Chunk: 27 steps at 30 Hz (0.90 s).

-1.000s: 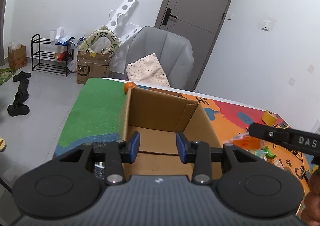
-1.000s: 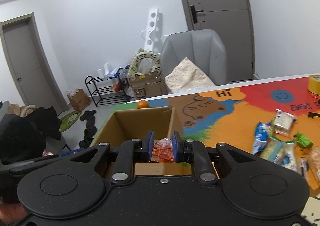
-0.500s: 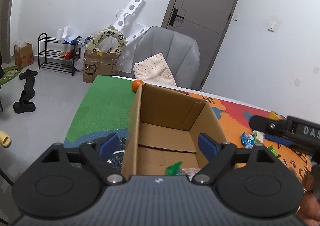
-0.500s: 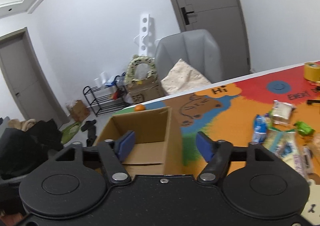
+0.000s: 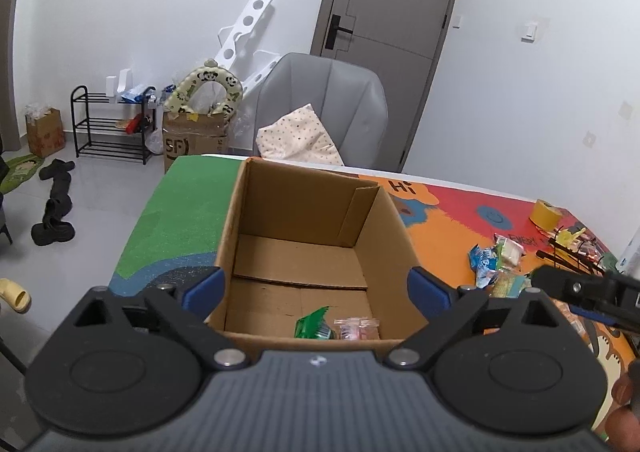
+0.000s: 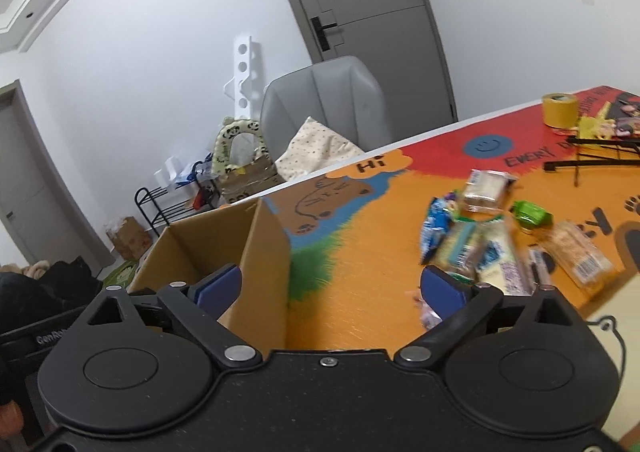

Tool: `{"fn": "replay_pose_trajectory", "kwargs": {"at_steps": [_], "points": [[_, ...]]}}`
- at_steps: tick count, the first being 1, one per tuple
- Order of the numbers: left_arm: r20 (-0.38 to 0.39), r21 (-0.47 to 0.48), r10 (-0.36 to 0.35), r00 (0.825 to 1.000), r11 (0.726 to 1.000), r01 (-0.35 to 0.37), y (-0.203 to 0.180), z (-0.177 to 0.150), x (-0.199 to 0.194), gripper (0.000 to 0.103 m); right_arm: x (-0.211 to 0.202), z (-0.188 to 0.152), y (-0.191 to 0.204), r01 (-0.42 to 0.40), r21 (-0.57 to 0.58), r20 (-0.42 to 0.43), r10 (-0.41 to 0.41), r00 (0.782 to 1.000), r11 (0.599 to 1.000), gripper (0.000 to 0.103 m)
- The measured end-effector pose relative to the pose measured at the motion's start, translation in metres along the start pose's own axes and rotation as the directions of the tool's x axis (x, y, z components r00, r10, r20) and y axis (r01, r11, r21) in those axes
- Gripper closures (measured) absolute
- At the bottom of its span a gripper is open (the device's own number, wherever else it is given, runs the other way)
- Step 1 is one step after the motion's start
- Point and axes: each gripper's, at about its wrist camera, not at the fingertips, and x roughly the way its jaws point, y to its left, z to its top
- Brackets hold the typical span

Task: Organize snacks
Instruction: 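Grasp the red-wrapped snack bar with the left gripper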

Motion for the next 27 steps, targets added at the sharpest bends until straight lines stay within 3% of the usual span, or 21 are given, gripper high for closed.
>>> {"fn": "replay_pose_trajectory", "kwargs": {"at_steps": [9, 27], "points": [[0.02, 0.069, -0.043, 0.999, 0.997, 0.042, -0.03, -0.007, -0.017, 0.006, -0.025, -0.008, -0.023, 0.001, 0.017, 0.028, -0.001, 1.0, 1.0, 0.001], [-0.051, 0.154, -0.132, 0.99, 0.978, 0.138, -0.102, -0.042, -0.016, 0.006, -0.07, -0.026, -0.095, 0.077, 0.073, 0.049, -0.081, 0.996, 0.994, 0.0]]}}
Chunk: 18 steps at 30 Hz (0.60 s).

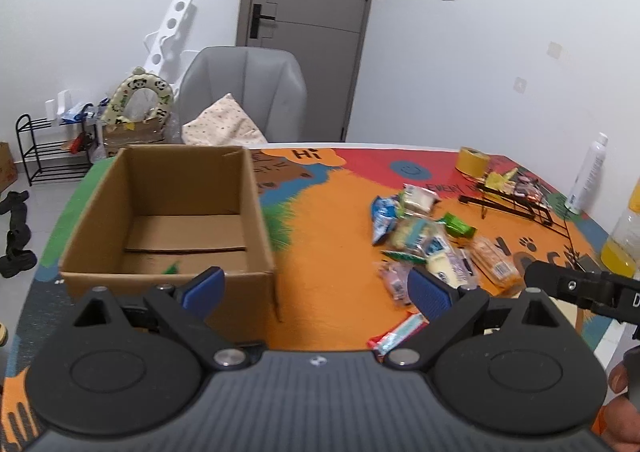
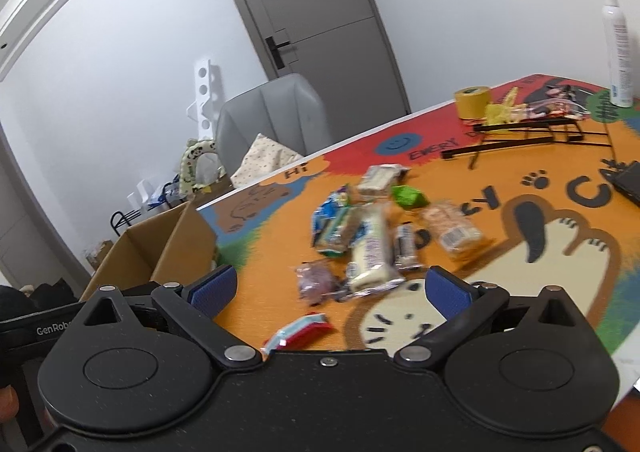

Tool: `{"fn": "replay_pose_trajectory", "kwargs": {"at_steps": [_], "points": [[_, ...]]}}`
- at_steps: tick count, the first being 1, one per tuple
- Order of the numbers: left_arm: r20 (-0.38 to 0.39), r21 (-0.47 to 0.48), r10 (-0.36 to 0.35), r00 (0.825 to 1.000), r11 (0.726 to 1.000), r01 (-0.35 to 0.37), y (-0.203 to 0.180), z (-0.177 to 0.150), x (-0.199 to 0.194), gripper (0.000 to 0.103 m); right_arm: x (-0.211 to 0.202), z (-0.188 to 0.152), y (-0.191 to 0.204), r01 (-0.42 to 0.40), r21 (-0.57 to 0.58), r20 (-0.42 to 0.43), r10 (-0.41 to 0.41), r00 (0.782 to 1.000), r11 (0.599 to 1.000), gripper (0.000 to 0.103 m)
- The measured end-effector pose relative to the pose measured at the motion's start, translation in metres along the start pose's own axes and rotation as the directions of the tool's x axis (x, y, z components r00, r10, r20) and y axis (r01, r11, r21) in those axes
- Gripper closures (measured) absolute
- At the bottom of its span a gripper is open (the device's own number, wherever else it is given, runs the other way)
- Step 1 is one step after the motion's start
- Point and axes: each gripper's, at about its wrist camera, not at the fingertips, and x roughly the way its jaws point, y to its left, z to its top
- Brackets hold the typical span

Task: Organize snacks
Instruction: 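Grasp the red-wrapped snack bar with the left gripper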

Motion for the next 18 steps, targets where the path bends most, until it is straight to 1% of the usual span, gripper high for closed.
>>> {"fn": "replay_pose_trajectory", "kwargs": {"at_steps": [7, 12, 18], "points": [[-0.007, 0.039, -0.021, 1.0, 0.999, 0.022, -0.026, -0.005, 0.008, 0.006, -0.005, -0.006, -0.031, 0.022, 0.05, 0.031, -0.023, 0.999, 0.999, 0.0], [-0.01, 0.077, -0.044, 0.999, 0.996, 0.044, -0.041, -0.009, 0.013, 0.006, -0.001, -0.012, -0.047, 0.032, 0.074, 0.023, -0.034, 0.999, 0.997, 0.0], [-0.039, 0.075, -0.066, 0.997, 0.995, 0.069, -0.05, -0.015, 0.025, 0.007, 0.007, -0.018, -0.062, 0.03, 0.09, 0.002, -0.03, 1.0, 0.995, 0.002]]}}
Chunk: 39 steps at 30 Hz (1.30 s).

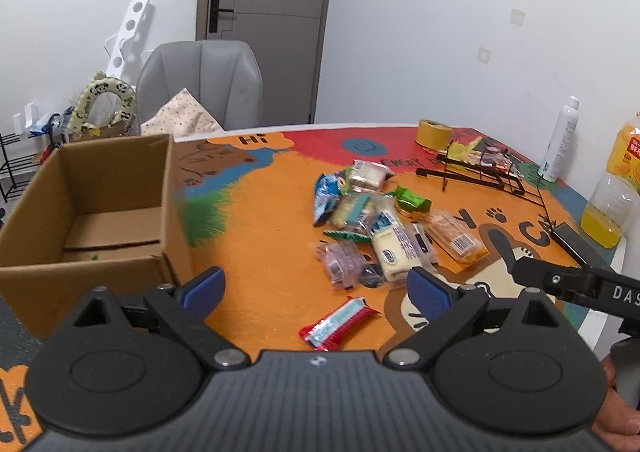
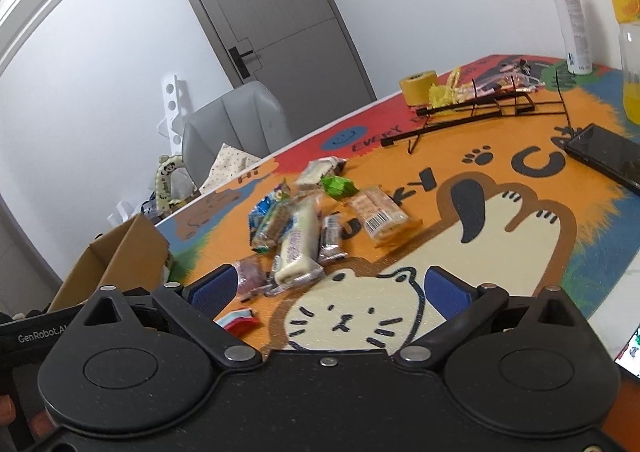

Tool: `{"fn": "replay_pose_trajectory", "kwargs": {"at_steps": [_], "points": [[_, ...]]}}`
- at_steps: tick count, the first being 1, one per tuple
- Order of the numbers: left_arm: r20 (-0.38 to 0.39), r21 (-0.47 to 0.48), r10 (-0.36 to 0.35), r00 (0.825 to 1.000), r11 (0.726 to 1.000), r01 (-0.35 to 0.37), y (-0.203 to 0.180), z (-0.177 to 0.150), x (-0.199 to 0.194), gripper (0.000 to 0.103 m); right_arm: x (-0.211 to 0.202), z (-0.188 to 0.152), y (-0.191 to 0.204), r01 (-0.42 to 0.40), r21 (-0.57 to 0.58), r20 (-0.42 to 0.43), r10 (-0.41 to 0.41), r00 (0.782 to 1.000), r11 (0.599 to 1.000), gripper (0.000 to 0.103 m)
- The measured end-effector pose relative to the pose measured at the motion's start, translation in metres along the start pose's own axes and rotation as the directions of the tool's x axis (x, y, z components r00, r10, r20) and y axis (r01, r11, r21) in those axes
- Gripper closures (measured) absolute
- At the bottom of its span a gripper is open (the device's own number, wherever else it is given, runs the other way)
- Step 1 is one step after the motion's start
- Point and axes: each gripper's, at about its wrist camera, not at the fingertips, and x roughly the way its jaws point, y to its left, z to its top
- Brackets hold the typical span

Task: Organize snacks
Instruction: 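Grasp the red-wrapped snack bar with the left gripper, then grasp the small wrapped snack stick with the right gripper while the left gripper holds the red bar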

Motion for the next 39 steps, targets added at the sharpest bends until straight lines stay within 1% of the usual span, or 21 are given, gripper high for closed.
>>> {"fn": "replay_pose_trajectory", "kwargs": {"at_steps": [4, 9, 13, 15, 19, 24, 28, 30, 31, 32, 33, 34, 35, 37, 39], "points": [[-0.022, 0.012, -0.015, 1.0, 1.0, 0.015, -0.006, -0.003, 0.011, 0.008, 0.007, -0.003, -0.009, -0.004, 0.021, -0.016, 0.004, 1.0, 1.0, 0.005], [-0.045, 0.027, -0.026, 0.999, 0.999, 0.027, -0.013, -0.008, 0.028, 0.012, 0.015, -0.006, -0.016, -0.011, 0.034, -0.026, 0.012, 1.0, 0.999, 0.007], [-0.076, 0.044, -0.029, 0.997, 0.999, 0.032, -0.016, -0.013, 0.043, 0.014, 0.018, -0.006, -0.021, -0.004, 0.051, -0.011, 0.004, 1.0, 0.999, 0.013], [-0.091, 0.053, -0.029, 0.995, 0.998, 0.034, -0.018, -0.015, 0.048, 0.019, 0.022, -0.006, -0.026, -0.002, 0.062, -0.015, 0.003, 1.0, 0.998, 0.015], [-0.122, 0.059, -0.027, 0.992, 0.998, 0.035, -0.017, -0.019, 0.061, 0.023, 0.031, -0.008, -0.029, -0.008, 0.068, -0.037, 0.01, 0.999, 0.998, 0.018], [-0.155, 0.061, -0.02, 0.988, 0.998, 0.03, -0.017, -0.023, 0.076, 0.032, 0.041, -0.009, -0.03, -0.021, 0.07, -0.056, 0.025, 0.998, 0.997, 0.02], [-0.174, 0.062, -0.017, 0.985, 0.998, 0.028, -0.017, -0.024, 0.086, 0.035, 0.048, -0.006, -0.032, -0.023, 0.085, -0.067, 0.028, 0.997, 0.996, 0.021], [-0.19, 0.079, 0.003, 0.982, 0.997, 0.012, -0.018, -0.026, 0.092, 0.043, 0.051, -0.004, -0.032, -0.022, 0.086, -0.069, 0.028, 0.997, 0.996, 0.021], [-0.176, 0.098, 0.02, 0.984, 0.995, -0.002, -0.019, -0.027, 0.092, 0.047, 0.054, -0.002, -0.031, -0.021, 0.085, -0.069, 0.027, 0.997, 0.996, 0.022], [-0.175, 0.106, 0.029, 0.984, 0.994, -0.01, -0.019, -0.027, 0.091, 0.055, 0.056, -0.001, -0.031, -0.022, 0.086, -0.07, 0.028, 0.997, 0.996, 0.022], [-0.178, 0.1, 0.025, 0.984, 0.995, -0.007, -0.018, -0.025, 0.091, 0.065, 0.059, 0.001, -0.03, -0.023, 0.09, -0.073, 0.03, 0.997, 0.996, 0.022], [-0.187, 0.093, 0.018, 0.982, 0.996, -0.001, -0.016, -0.023, 0.091, 0.072, 0.062, 0.002, -0.029, -0.025, 0.093, -0.078, 0.032, 0.996, 0.995, 0.022], [-0.197, 0.09, 0.019, 0.98, 0.996, -0.001, -0.015, -0.021, 0.091, 0.084, 0.064, 0.003, -0.029, -0.028, 0.095, -0.081, 0.036, 0.996, 0.995, 0.022], [-0.215, 0.071, 0.006, 0.976, 0.997, 0.01, -0.011, -0.017, 0.091, 0.084, 0.07, 0.006, -0.025, -0.032, 0.088, -0.084, 0.039, 0.996, 0.996, 0.022], [-0.202, 0.062, 0.007, 0.979, 0.998, 0.006, -0.008, -0.015, 0.088, 0.084, 0.075, 0.008, -0.022, -0.029, 0.076, -0.089, 0.036, 0.995, 0.997, 0.022]]}}
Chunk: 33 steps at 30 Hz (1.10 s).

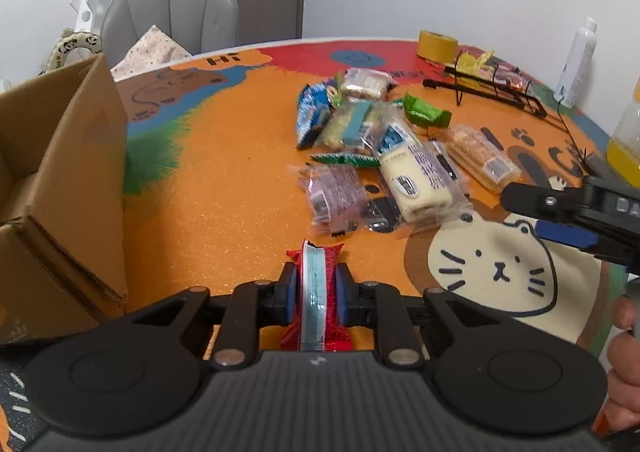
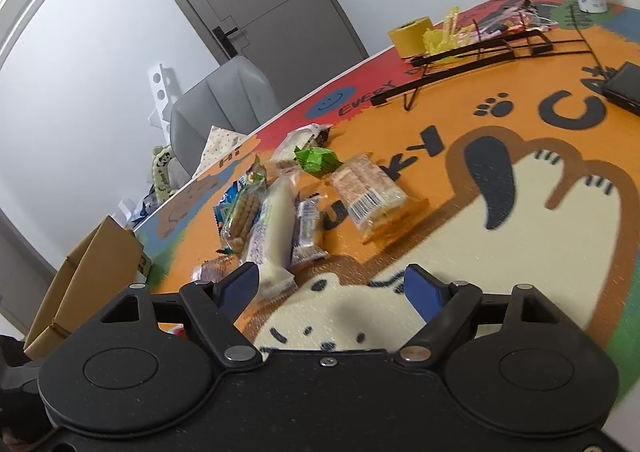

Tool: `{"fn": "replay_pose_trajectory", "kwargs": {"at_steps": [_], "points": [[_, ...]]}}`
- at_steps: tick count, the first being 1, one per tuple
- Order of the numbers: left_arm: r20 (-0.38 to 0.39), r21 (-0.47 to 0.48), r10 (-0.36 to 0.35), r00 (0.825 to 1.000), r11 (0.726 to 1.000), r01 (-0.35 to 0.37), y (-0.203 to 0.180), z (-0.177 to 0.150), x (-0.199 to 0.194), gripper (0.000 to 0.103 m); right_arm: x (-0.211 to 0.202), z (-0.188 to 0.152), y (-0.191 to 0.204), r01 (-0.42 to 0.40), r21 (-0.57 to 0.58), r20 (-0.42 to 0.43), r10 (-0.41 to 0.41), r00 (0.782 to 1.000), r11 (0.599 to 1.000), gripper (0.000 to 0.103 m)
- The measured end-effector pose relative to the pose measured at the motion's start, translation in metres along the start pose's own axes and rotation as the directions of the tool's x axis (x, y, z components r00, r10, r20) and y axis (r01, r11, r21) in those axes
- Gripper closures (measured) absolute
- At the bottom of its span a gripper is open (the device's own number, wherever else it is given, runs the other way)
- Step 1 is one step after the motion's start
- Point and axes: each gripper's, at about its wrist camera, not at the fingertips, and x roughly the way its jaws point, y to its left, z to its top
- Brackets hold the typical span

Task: Organize snacks
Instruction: 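Grasp the small wrapped snack stick with the right gripper while the left gripper holds the red bar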

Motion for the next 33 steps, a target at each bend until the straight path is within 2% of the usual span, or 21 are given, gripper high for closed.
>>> {"fn": "replay_pose_trajectory", "kwargs": {"at_steps": [11, 16, 24, 27, 29, 31, 33], "points": [[0.069, -0.036, 0.015, 0.998, 0.999, -0.013, 0.014, 0.018, -0.017, 0.084, 0.025, 0.015, 0.019, 0.023, -0.056, -0.033, -0.025, 0.999, 0.998, 0.022], [0.076, -0.055, 0.014, 0.997, 0.998, -0.01, 0.02, 0.024, -0.015, 0.084, 0.037, 0.021, 0.025, 0.037, -0.085, -0.057, -0.042, 0.997, 0.996, 0.034], [0.071, -0.06, -0.001, 0.998, 0.998, 0.005, 0.021, 0.031, -0.003, 0.084, 0.051, 0.025, 0.033, 0.042, -0.121, -0.07, -0.05, 0.996, 0.992, 0.037], [0.067, -0.068, -0.001, 0.998, 0.998, 0.005, 0.022, 0.034, 0.003, 0.084, 0.055, 0.024, 0.035, 0.03, -0.136, -0.077, -0.04, 0.996, 0.99, 0.042], [0.066, -0.074, 0.0, 0.998, 0.997, 0.005, 0.024, 0.036, 0.007, 0.084, 0.056, 0.023, 0.038, 0.024, -0.153, -0.081, -0.036, 0.996, 0.988, 0.047], [0.059, -0.082, -0.003, 0.998, 0.997, 0.008, 0.027, 0.036, 0.01, 0.084, 0.055, 0.024, 0.036, -0.004, -0.134, -0.092, -0.009, 0.996, 0.991, 0.057], [0.055, -0.085, -0.006, 0.998, 0.996, 0.011, 0.028, 0.036, 0.013, 0.084, 0.053, 0.024, 0.034, -0.005, -0.127, -0.087, -0.006, 0.996, 0.992, 0.06]]}}
